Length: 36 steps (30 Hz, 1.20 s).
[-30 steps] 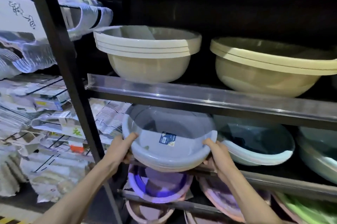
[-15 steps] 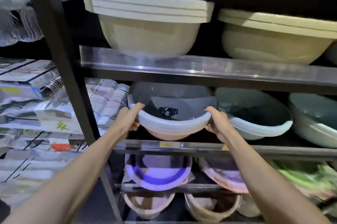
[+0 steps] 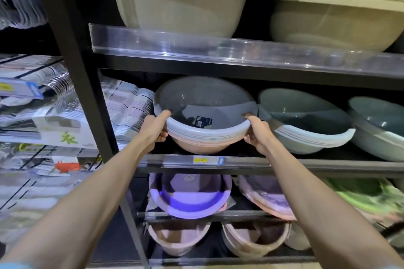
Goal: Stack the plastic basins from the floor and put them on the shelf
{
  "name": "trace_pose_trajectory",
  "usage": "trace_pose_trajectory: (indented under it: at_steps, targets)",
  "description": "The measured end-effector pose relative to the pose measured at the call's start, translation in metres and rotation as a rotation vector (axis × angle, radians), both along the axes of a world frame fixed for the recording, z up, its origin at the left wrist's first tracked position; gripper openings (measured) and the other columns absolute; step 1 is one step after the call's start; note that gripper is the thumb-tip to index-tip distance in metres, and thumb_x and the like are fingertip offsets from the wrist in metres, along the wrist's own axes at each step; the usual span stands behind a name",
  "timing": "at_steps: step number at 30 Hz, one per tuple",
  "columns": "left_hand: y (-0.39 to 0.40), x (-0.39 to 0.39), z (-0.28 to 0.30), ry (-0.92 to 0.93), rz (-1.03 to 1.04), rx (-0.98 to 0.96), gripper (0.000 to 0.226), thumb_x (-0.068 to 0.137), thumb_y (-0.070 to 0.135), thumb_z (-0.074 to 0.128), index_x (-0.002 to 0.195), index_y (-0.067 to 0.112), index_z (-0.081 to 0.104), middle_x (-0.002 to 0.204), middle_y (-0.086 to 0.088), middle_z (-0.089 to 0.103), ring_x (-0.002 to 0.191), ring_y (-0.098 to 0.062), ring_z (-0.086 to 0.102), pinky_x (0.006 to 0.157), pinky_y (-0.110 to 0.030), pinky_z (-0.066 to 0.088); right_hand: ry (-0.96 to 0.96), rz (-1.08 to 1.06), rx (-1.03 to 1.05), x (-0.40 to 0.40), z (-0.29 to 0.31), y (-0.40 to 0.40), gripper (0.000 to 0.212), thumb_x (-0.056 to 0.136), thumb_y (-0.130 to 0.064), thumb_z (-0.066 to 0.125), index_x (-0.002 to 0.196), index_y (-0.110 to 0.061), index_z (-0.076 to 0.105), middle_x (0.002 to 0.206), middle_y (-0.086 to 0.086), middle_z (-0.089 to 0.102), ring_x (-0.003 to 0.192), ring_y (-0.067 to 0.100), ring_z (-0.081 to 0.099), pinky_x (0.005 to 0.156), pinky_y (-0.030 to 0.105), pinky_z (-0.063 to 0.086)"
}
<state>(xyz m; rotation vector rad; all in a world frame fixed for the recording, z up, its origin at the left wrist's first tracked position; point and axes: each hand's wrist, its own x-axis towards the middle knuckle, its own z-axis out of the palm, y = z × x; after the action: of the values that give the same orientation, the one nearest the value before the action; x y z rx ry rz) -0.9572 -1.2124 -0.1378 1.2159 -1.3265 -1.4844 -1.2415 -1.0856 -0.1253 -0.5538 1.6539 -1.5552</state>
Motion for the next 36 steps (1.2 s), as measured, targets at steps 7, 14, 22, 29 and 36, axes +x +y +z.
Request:
trace_pose_trajectory:
  at_steps: [7, 14, 22, 29, 36]
  targets:
    - [-0.011, -0.007, -0.007, 0.040, 0.030, 0.047, 0.048, 0.068, 0.052, 0.070, 0.083, 0.007, 0.061, 0.047, 0.004, 0.053, 0.036, -0.009, 0.046, 0.039, -0.021, 0.039, -0.035, 0.000, 0.032, -0.005, -0.001, -0.016, 0.032, 0.084, -0.037, 0.073, 0.081, -0.015, 0.051, 0.046, -0.004, 0.043, 0.037, 0.011, 0.041, 0.043, 0.022, 0.037]
    - [-0.028, -0.017, -0.011, 0.066, 0.093, 0.061, 0.045, 0.078, 0.051, 0.070, 0.094, 0.010, 0.061, 0.058, -0.001, 0.054, 0.037, -0.010, 0.045, 0.040, -0.022, 0.040, -0.048, -0.010, 0.073, -0.013, -0.003, -0.036, 0.035, 0.091, -0.046, 0.066, 0.082, -0.015, 0.053, 0.038, -0.004, 0.043, 0.029, 0.009, 0.041, 0.035, 0.017, 0.039]
    - [-0.038, -0.023, -0.012, 0.049, 0.124, 0.059, 0.038, 0.084, 0.049, 0.065, 0.090, 0.013, 0.056, 0.063, -0.004, 0.056, 0.034, -0.008, 0.046, 0.037, -0.020, 0.042, 0.047, -0.065, 0.148, -0.021, -0.007, -0.055, 0.050, 0.087, -0.053, 0.065, 0.119, -0.015, 0.056, 0.072, 0.004, 0.055, 0.053, 0.016, 0.054, 0.037, 0.021, 0.048]
    - [-0.038, -0.024, -0.013, 0.025, 0.122, 0.056, 0.040, 0.084, 0.051, 0.063, 0.091, 0.012, 0.057, 0.062, -0.003, 0.056, 0.037, -0.009, 0.047, 0.040, -0.021, 0.044, 0.034, -0.100, 0.172, -0.024, -0.010, -0.059, 0.052, 0.084, -0.054, 0.068, 0.119, -0.018, 0.053, 0.068, 0.003, 0.050, 0.047, 0.015, 0.050, 0.036, 0.021, 0.048]
    - [-0.038, -0.021, -0.008, -0.015, 0.101, 0.056, 0.045, 0.076, 0.054, 0.063, 0.090, 0.012, 0.059, 0.062, -0.003, 0.059, 0.036, -0.009, 0.050, 0.043, -0.023, 0.046, 0.026, -0.084, 0.180, -0.020, -0.006, -0.056, 0.058, 0.088, -0.057, 0.065, 0.127, -0.014, 0.056, 0.081, 0.007, 0.062, 0.060, 0.020, 0.059, 0.039, 0.023, 0.050]
